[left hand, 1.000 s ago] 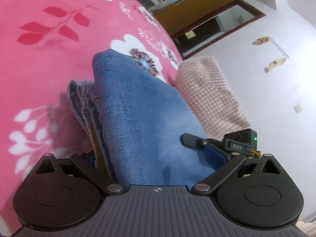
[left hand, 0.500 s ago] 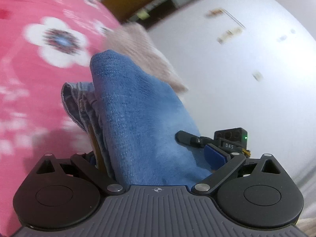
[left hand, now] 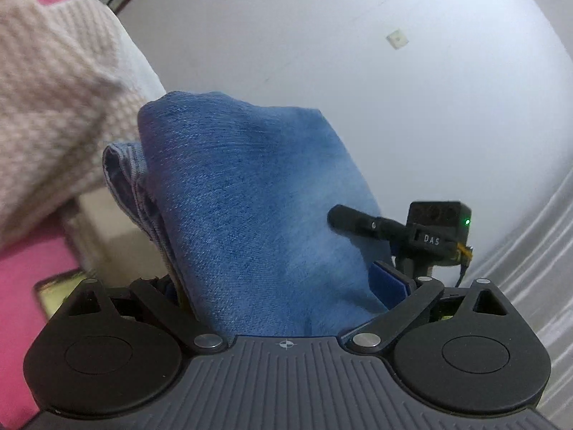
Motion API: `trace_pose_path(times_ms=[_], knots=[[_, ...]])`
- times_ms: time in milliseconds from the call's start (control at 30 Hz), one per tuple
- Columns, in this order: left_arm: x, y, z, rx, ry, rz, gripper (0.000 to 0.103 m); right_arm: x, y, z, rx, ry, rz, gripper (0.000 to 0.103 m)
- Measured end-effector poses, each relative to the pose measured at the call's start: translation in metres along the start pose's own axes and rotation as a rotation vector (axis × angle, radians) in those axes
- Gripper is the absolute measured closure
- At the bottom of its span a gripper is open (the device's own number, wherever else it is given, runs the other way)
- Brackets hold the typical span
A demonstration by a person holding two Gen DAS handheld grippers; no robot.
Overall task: Fold clothes
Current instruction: 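Lift the jeans bundle with both grippers and carry it to the clothes stack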
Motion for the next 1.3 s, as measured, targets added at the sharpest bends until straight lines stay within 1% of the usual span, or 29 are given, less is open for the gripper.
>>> trace_pose_path(times_ms=[33,100,233,333,400,533,567,667,800,900,933,967,1000,1033,1100,1167,1233,1300], knots=[[-0.011,-0.003,-0.005,0.005,-0.004,-0.008,0.005,0.004,-0.009,0.01,0.004,0.012,0.002,0.072],[-0.031,-0.006,-0.019,0.017,-0.019,-0.026,0.005,-0.004,-0.023,0.032,0.006,0.022,-0.018,0.072],[-0.051,0.006,-0.044,0.035,-0.05,-0.058,0.005,-0.029,-0.039,0.077,-0.014,0.01,-0.078,0.072],[-0.065,0.016,-0.062,0.048,-0.074,-0.081,0.005,-0.045,-0.034,0.112,-0.031,-0.005,-0.12,0.072],[-0.064,0.016,-0.066,0.044,-0.075,-0.079,0.005,-0.055,-0.029,0.132,-0.047,0.0,-0.154,0.072],[-0.056,0.01,-0.064,0.056,-0.043,-0.061,0.005,-0.057,-0.03,0.148,-0.072,-0.027,-0.18,0.072],[-0.053,0.009,-0.063,0.057,-0.036,-0.062,0.005,-0.056,-0.032,0.147,-0.059,-0.034,-0.186,0.072],[-0.047,0.018,-0.059,0.032,-0.046,-0.069,0.005,-0.058,-0.035,0.149,-0.047,-0.046,-0.209,0.07],[-0.053,0.007,-0.036,0.041,-0.048,-0.056,0.005,-0.064,-0.033,0.157,-0.06,-0.056,-0.244,0.069],[-0.05,0.009,-0.036,0.036,-0.051,-0.068,0.005,-0.06,-0.033,0.151,-0.018,-0.085,-0.229,0.068],[-0.05,0.01,-0.036,0.034,-0.051,-0.072,0.005,-0.059,-0.032,0.149,0.003,-0.093,-0.226,0.067],[-0.047,0.013,-0.038,0.048,-0.061,-0.073,0.005,-0.059,-0.031,0.152,0.009,-0.098,-0.228,0.061],[-0.044,0.016,-0.042,0.068,-0.074,-0.072,0.005,-0.062,-0.03,0.158,0.002,-0.084,-0.228,0.053],[-0.039,0.018,-0.044,0.079,-0.082,-0.065,0.005,-0.066,-0.029,0.167,-0.018,-0.061,-0.224,0.048],[-0.028,0.02,-0.044,0.073,-0.095,-0.045,0.005,-0.067,-0.029,0.179,-0.071,-0.058,-0.203,0.047],[-0.01,0.023,-0.037,0.008,-0.118,-0.031,0.005,-0.063,-0.033,0.185,-0.115,-0.072,-0.163,0.046],[0.011,0.023,-0.026,-0.063,-0.151,-0.005,0.005,-0.054,-0.035,0.185,-0.104,-0.045,-0.119,0.043],[0.031,0.02,-0.014,-0.132,-0.185,0.032,0.005,-0.04,-0.038,0.184,-0.098,0.003,-0.057,0.03]])
Point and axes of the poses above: each gripper's, at about its wrist camera, not at the fingertips, and x roughly against the way its jaws point, z to its right, y to its underside, the point moved 9 cm from there along -x, roughly the way its jaws point, and after that the axes turned 11 degrees about -x, right-handed, at the moved point
